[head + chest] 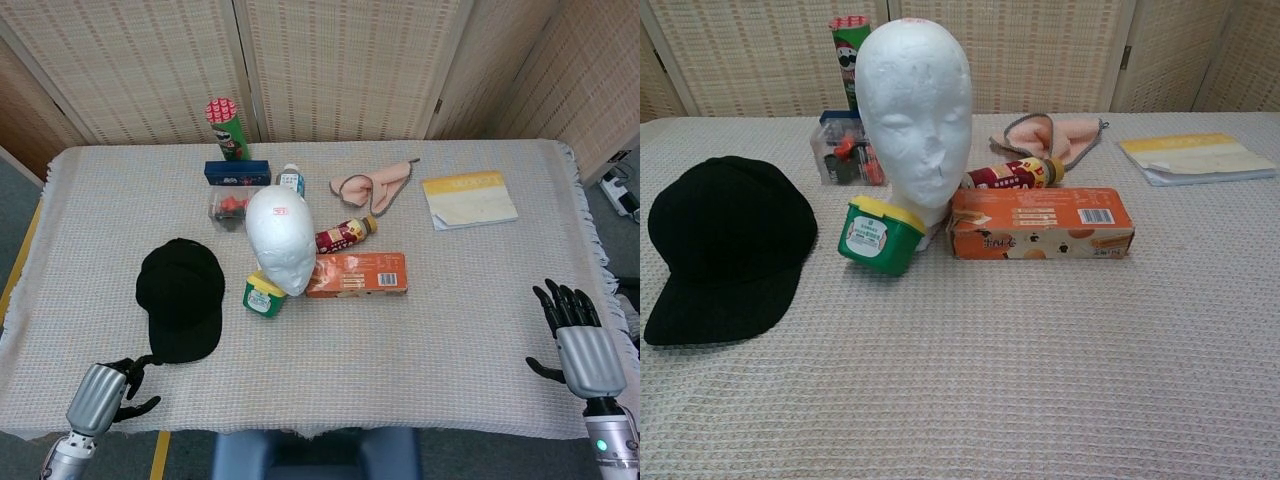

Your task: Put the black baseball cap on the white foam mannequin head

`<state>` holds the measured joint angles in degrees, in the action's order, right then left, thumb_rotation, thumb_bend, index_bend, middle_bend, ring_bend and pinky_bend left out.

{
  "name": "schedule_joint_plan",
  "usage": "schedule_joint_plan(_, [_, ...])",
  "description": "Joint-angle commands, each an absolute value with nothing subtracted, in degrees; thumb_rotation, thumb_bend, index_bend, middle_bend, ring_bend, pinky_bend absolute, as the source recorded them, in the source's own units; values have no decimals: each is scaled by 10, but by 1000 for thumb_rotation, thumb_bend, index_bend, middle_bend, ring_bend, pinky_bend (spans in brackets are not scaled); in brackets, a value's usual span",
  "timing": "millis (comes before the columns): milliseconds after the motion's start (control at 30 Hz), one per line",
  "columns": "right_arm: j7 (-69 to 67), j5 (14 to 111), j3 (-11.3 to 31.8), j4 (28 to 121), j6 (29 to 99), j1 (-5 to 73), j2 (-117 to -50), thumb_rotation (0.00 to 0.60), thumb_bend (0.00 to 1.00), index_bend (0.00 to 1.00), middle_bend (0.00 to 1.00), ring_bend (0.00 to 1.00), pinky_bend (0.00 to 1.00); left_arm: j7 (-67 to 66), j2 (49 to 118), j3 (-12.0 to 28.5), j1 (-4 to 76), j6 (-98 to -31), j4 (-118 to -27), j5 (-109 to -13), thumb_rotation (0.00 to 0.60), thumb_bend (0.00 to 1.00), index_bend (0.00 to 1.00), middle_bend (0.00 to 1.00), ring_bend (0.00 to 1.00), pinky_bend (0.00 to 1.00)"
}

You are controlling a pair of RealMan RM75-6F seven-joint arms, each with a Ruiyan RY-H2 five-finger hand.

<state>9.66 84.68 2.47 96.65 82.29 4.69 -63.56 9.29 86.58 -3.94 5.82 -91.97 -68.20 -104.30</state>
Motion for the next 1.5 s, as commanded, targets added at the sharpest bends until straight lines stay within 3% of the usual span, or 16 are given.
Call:
schedule_joint_plan(33, [83,853,23,963,823,48,-633,600,0,0,0,0,0,122,976,-41,80,-950,-545,-1081,600,154,489,1000,872,1000])
schedule_joint_plan(200, [84,845,24,963,817,49,-630,600,1,0,0,0,0,141,1043,-31,94,-963,-440,-1075,600,223,524,1000,962,1000])
schedule_joint_plan(467, [92,828,22,972,795,54,-624,600,3,0,0,0,0,170,1144,-14,121,-1001,-264,-1058,600,257,521,1000,977,1000])
schedule_joint_plan(733, [95,820,23,976,788,56,-620,600,6,0,0,0,0,173,1193,-14,141,-993,-154,-1034,600,259,512,1000,979,1000])
schedule_joint_plan(1500, [95,820,20,981,785,58,-618,600,35,0,0,0,0,154,1202,-44,142,-958,-93,-1000,600,295,501,1000,979,1000])
